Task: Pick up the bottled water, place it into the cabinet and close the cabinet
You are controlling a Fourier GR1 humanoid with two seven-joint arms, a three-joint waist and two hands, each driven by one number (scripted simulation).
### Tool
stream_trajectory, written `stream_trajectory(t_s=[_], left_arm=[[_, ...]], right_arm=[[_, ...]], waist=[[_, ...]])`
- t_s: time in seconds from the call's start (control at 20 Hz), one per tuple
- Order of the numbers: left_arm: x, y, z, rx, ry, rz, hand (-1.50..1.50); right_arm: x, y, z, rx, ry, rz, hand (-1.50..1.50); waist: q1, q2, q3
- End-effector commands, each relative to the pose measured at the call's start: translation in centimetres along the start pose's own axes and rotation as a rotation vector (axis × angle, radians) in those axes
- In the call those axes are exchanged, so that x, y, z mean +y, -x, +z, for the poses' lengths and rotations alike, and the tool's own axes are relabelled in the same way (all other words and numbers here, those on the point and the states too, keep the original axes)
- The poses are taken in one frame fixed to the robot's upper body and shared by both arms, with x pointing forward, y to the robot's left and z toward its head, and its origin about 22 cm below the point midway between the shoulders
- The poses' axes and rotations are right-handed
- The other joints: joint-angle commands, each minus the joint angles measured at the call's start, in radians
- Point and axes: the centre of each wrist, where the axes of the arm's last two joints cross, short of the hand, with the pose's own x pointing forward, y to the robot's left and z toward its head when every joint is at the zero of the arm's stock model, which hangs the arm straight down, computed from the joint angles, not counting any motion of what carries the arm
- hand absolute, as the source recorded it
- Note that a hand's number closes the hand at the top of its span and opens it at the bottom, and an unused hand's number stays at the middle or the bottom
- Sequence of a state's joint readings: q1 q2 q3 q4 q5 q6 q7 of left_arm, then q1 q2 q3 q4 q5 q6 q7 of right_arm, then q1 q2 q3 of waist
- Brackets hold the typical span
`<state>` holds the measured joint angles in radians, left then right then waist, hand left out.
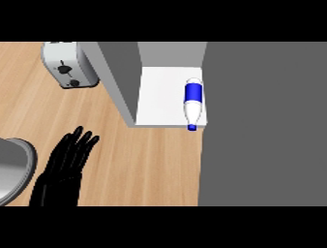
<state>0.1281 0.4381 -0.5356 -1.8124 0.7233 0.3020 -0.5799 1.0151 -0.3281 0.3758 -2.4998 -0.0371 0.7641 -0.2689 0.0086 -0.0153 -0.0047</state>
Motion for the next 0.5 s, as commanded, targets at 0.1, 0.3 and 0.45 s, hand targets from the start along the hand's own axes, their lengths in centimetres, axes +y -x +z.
stream_trajectory(t_s=[0.1,0.3,0.45], left_arm=[[2.2,-2.8,1.0,-0.009,-0.053,0.021,-1.5],[3.2,-3.2,2.3,-0.001,-0.035,0.013,-1.5],[4.3,-4.3,2.5,0.003,-0.036,0.017,-1.5]], right_arm=[[1.5,-5.4,-2.3,-0.022,-0.185,0.197,1.5],[1.5,-4.9,-3.1,0.001,-0.276,0.221,1.5],[2.0,-4.6,-3.6,-0.022,-0.257,0.153,1.5]], waist=[[0.006,-0.007,-0.005],[0.019,-0.012,-0.009],[0.03,-0.002,-0.011]])
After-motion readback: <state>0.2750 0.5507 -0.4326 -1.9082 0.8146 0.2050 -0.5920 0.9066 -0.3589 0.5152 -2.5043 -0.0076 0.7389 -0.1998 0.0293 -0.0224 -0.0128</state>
